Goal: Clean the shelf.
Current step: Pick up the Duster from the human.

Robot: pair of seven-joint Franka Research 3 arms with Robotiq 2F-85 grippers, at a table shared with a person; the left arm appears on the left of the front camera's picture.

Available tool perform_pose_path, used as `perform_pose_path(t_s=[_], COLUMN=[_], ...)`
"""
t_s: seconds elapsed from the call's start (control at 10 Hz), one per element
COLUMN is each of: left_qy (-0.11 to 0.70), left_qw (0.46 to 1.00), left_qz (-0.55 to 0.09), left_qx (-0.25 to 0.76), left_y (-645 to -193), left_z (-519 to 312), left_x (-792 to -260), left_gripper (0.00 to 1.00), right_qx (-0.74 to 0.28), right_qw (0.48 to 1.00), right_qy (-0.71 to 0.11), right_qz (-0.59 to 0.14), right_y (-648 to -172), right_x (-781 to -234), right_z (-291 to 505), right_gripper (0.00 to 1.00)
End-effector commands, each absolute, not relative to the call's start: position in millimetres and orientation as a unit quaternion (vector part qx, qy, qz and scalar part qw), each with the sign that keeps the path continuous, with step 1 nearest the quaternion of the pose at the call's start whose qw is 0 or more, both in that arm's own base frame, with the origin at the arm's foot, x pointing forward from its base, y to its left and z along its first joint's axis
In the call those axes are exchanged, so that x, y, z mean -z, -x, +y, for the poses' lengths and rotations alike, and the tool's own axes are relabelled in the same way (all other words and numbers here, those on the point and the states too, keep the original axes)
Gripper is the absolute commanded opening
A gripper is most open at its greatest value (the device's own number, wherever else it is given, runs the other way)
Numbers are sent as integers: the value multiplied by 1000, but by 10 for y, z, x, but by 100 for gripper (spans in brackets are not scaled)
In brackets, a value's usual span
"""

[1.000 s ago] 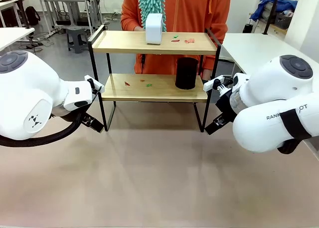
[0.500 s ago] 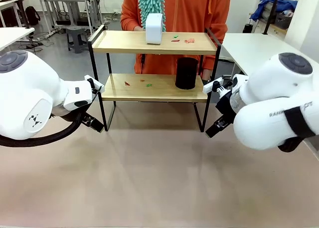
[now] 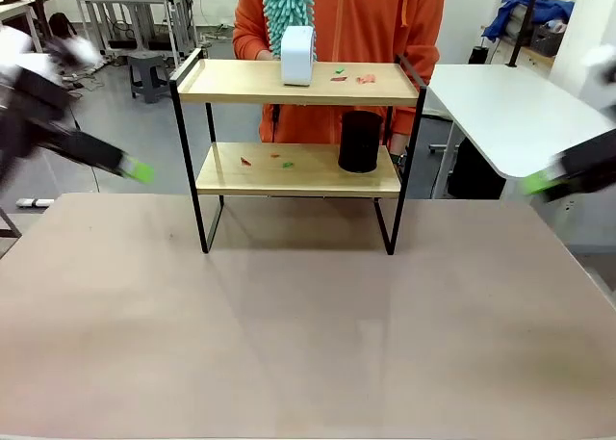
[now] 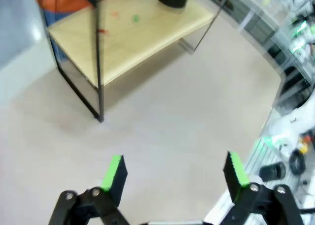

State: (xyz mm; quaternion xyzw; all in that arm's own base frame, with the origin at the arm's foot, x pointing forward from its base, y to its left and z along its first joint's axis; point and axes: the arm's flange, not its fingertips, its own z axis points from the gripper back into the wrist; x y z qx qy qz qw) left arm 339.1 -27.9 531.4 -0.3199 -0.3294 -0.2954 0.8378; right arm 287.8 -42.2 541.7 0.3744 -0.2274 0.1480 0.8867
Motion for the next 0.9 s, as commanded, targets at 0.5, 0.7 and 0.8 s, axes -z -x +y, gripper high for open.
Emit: perform_pose_path(t_s=[0.5, 0.7, 0.8], left_qy=[483, 483, 483], left_qw=[773, 773, 773], left_qz=[-397, -397, -397], left_qx=[106, 106, 106], left_y=[-3135, -3135, -3135], left_z=[1482, 1482, 1482], left_x=[-4876, -4876, -4876], left_gripper=[100, 100, 100], right_qx=[77, 77, 77], right_qw=[817, 817, 817], right_qy=[-504, -504, -504], right_qz=[-269, -269, -269], right_y=[-2707, -2707, -2707], right_x=[-4826, -4826, -4826], right_z=[-1886, -1886, -1886], right_gripper=[100, 100, 100])
